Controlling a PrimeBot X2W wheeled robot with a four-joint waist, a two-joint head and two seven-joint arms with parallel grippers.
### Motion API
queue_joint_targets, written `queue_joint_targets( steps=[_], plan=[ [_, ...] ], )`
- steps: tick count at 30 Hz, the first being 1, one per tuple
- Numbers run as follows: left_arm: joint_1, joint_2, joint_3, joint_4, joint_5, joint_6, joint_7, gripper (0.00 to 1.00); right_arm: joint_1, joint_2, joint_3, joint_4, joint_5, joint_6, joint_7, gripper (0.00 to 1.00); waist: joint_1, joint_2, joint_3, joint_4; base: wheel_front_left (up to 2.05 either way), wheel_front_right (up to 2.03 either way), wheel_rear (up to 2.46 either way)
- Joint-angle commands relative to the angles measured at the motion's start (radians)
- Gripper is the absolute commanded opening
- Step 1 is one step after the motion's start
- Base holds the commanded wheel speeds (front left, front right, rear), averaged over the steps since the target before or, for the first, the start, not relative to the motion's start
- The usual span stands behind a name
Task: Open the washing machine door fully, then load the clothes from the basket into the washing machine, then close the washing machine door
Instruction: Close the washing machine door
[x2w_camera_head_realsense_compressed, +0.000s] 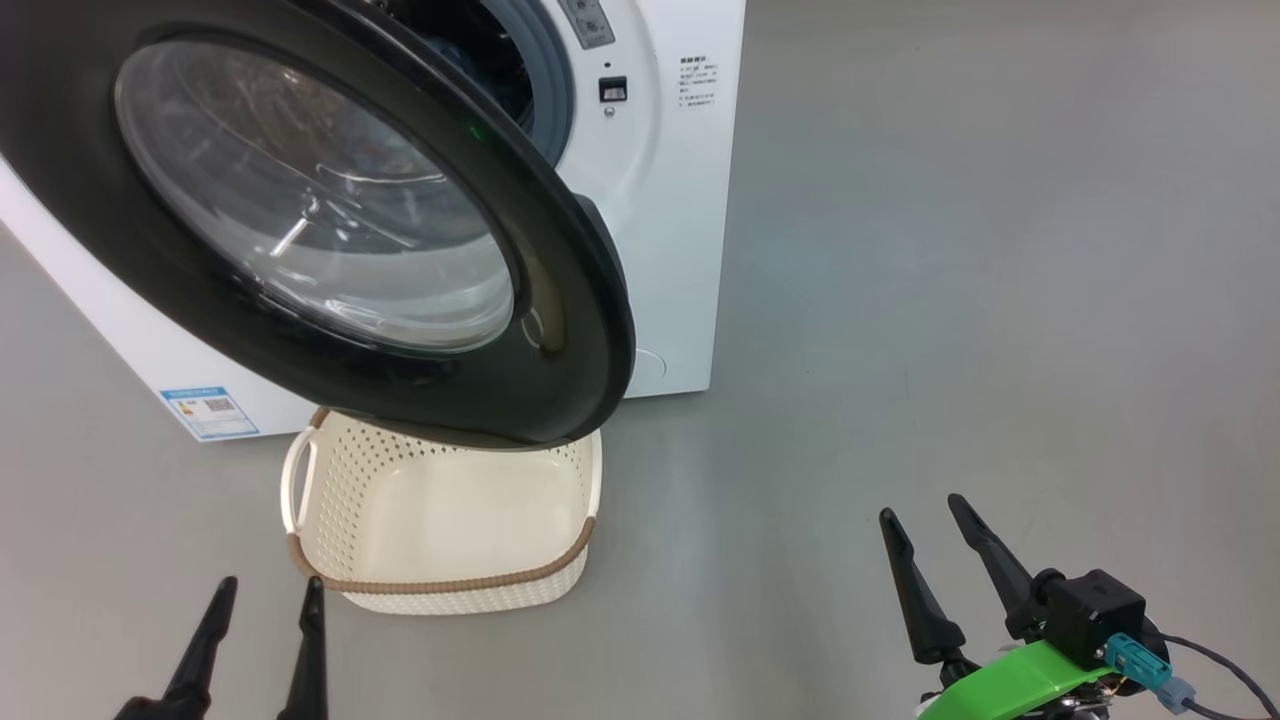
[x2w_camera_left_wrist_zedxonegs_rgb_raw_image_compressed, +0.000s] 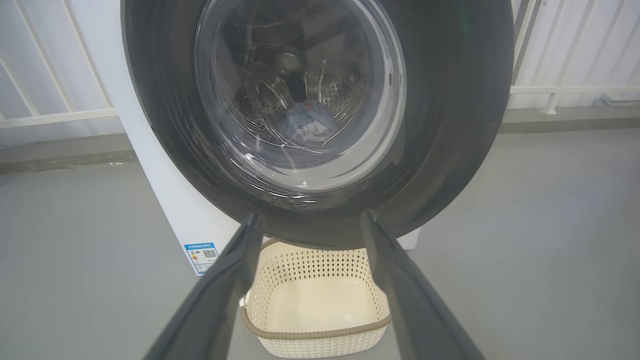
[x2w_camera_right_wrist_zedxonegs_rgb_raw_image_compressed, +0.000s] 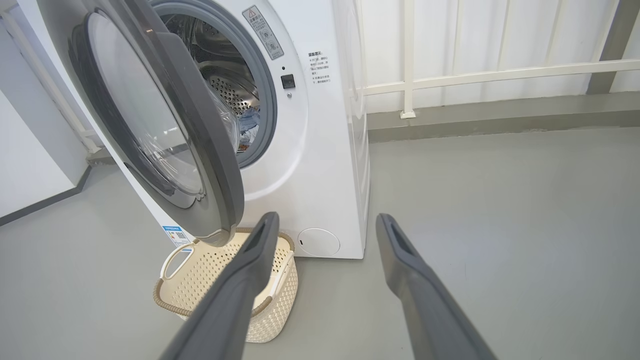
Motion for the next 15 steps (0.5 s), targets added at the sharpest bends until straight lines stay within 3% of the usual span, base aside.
queue_joint_targets(
  steps=[1,15],
  plan=[
    [-0.008,0.005,0.041,-0.020,0.010,0.011,-0.006,1.00,0.005,0.002,0.023,-0.028,-0.019,0.002,-0.006,1.00,0.0000,0.0000,-0.001,0.000,0.00,0.00,0.00],
    [-0.027,-0.012,0.072,-0.003,0.016,0.014,-0.006,1.00,0.009,0.002,0.021,-0.032,-0.024,0.002,-0.006,1.00,0.0000,0.0000,-0.006,-0.005,0.00,0.00,0.00]
  ],
)
